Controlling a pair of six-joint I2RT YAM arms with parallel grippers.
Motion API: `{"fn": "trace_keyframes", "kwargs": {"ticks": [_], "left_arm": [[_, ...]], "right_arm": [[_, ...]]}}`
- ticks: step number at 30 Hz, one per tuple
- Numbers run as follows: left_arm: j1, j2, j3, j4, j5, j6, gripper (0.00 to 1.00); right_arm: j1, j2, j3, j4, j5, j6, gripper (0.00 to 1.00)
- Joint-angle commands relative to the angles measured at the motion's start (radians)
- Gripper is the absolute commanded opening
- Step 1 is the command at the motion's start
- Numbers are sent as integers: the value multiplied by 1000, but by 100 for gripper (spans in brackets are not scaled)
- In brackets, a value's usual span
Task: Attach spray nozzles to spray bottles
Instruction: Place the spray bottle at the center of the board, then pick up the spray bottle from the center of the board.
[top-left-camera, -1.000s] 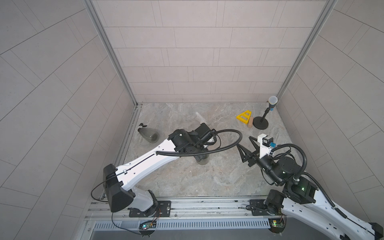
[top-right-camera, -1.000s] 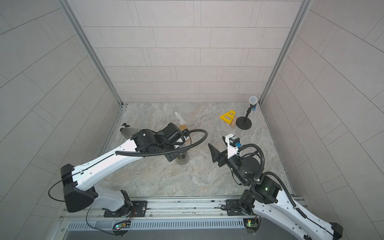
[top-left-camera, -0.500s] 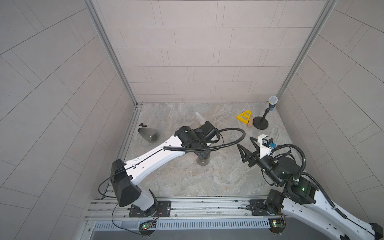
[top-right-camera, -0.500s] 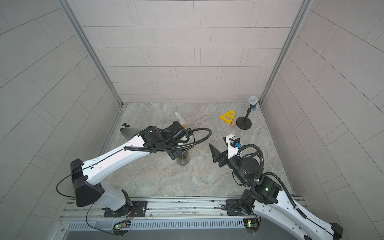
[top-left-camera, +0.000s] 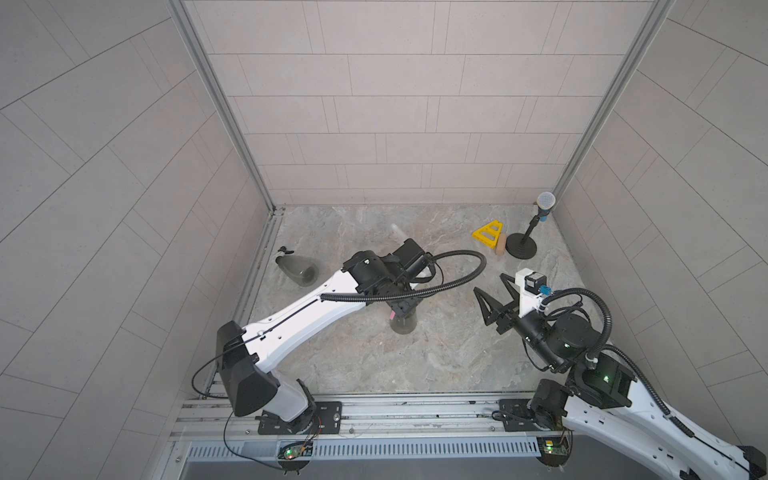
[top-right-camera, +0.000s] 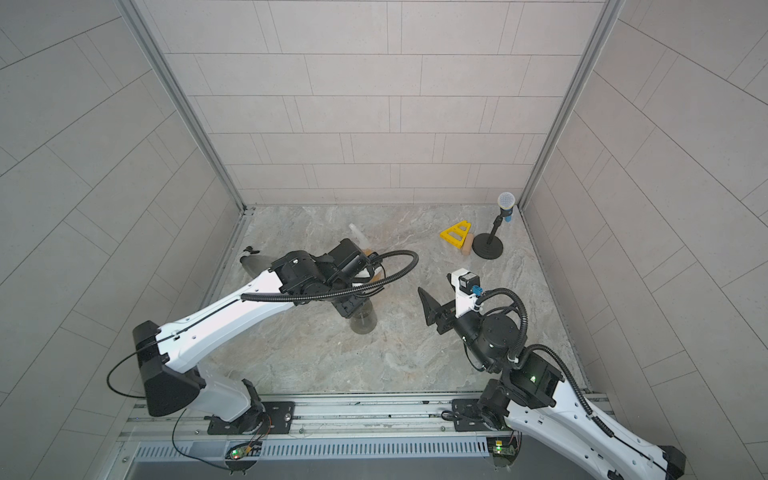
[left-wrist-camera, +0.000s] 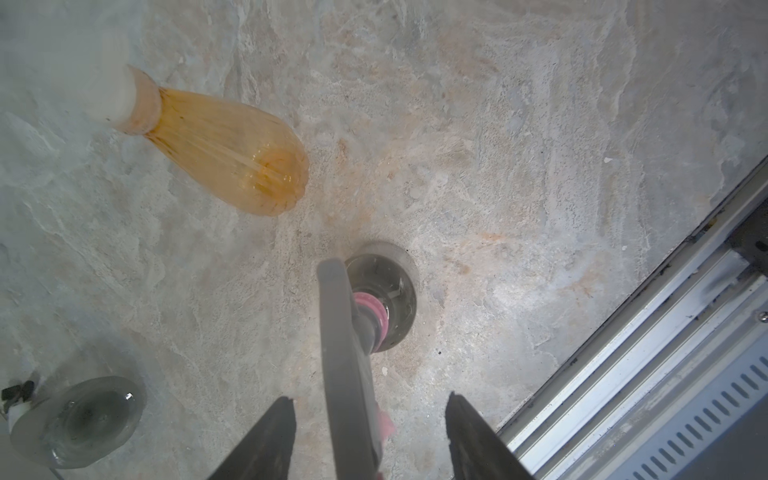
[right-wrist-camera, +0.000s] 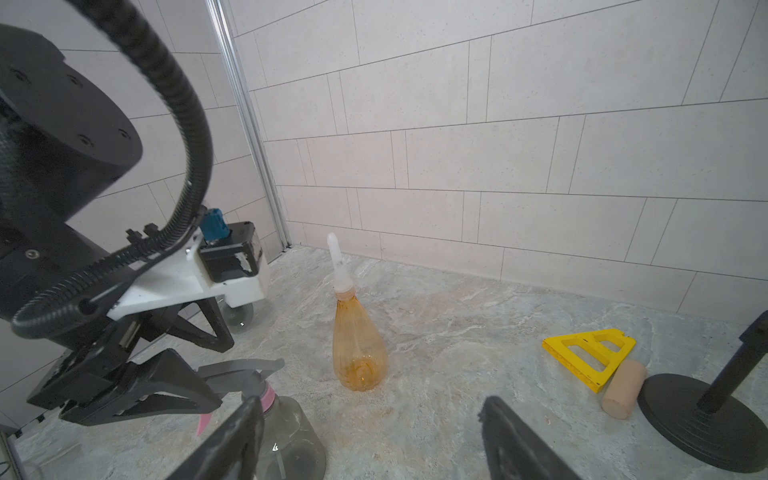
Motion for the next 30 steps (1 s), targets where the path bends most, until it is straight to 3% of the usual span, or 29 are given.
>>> {"fn": "trace_keyframes", "kwargs": {"ticks": [1,5,8,12,15,19,23,30], "left_arm": [[8,-80,13,18,-29,-16,67],[15,-162,12,31,-87,-9,71],[92,-273,-46,74,-103,-59,73],[341,-462,-226,220,-73,-231,81],[562,-546,-316,282,23,-348,87],[685,-512,-319,268,-8,-411,92],[812,-442,-327,290,-132,-406,96],[1176,-250,-460,460,131,-653,100]], "right_arm": [[-4,9,1,2,4,-2,83],[-6,16,6,1,-1,-2,83],[-6,26,11,1,-10,-1,83],[-6,77,26,-3,-37,3,83],[-6,101,58,-17,-51,9,83],[-6,86,58,-26,-57,17,83],[-6,54,46,-34,-50,17,83],[-6,32,38,-31,-88,32,83]]}}
